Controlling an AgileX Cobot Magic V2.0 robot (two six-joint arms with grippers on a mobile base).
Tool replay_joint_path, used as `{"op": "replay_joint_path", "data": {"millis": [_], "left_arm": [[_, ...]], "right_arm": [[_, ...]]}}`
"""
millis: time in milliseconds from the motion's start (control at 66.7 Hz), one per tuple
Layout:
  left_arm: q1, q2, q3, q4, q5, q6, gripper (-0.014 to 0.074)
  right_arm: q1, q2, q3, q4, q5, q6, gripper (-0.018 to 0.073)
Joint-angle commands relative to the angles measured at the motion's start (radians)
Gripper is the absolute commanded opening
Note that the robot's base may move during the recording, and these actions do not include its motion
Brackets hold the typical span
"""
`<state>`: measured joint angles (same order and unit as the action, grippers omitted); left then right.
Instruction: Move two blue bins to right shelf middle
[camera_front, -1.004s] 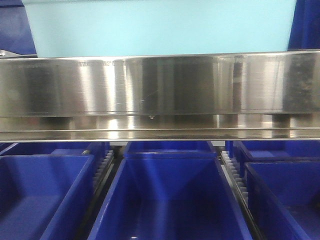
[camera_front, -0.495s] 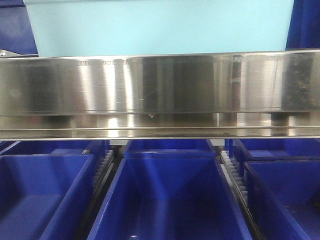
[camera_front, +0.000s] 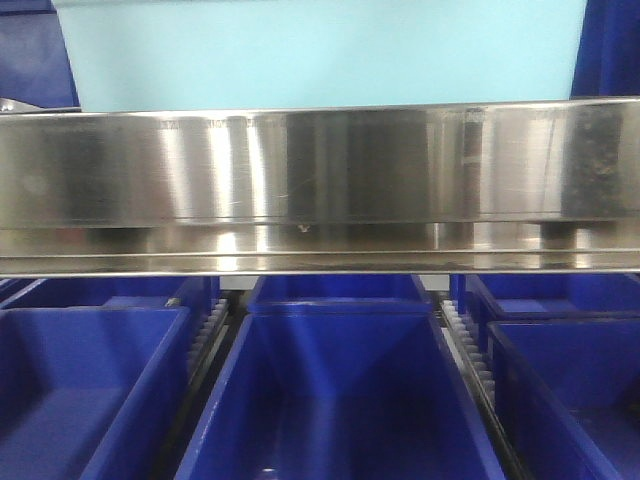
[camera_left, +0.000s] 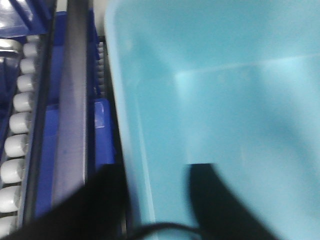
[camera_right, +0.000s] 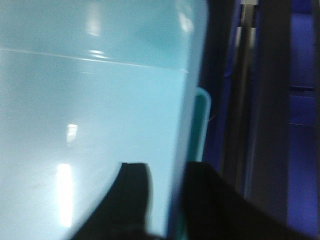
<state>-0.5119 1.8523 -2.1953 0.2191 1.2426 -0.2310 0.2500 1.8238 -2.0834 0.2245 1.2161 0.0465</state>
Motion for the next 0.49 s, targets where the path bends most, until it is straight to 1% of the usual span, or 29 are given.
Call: {"op": "replay_joint_path", "data": {"millis": [0, 45, 60, 75, 165, 210, 270, 375, 480], "left_arm": [[-0.005, -0.007, -0.002, -0.004, -0.021, 0.019, 0.0469], [-0.005, -0.008, -0.002, 0.001, -0.021, 0.019, 0.0594], [-0.005, -0.010, -0.002, 0.001, -0.021, 0.019, 0.0629], [-0.005, -0.010, -0.002, 0.001, -0.021, 0.019, 0.0624], [-0.005, -0.024, -0.002, 0.001, -0.021, 0.021, 0.0556], [-0.005, -0.034, -0.002, 0.002, -0.021, 0.028, 0.0537], [-0.005, -0.050, -0.002, 0.002, -0.021, 0.046, 0.0537], [-0.005, -0.087, 0.000, 0.002, -0.021, 0.046, 0.0540], [0.019, -0.122, 0.048, -0.007, -0.021, 0.046, 0.0540]], "right_arm": [[0.003, -0.024, -0.009, 0.012, -0.006, -0.010, 0.0414], [0.003, -0.033, -0.009, 0.011, -0.011, -0.010, 0.0542], [0.003, -0.037, -0.009, 0.007, -0.013, -0.010, 0.0571], [0.003, -0.041, -0.009, 0.007, -0.013, -0.010, 0.0579], [0.003, -0.067, -0.009, -0.013, -0.016, -0.010, 0.0561], [0.003, -0.082, -0.009, -0.020, -0.014, -0.010, 0.0559], [0.001, -0.100, -0.009, -0.029, 0.000, -0.010, 0.0559], [0.001, -0.129, -0.009, -0.043, 0.005, -0.010, 0.0559], [0.001, -0.131, -0.003, -0.043, 0.005, -0.010, 0.0559]]}}
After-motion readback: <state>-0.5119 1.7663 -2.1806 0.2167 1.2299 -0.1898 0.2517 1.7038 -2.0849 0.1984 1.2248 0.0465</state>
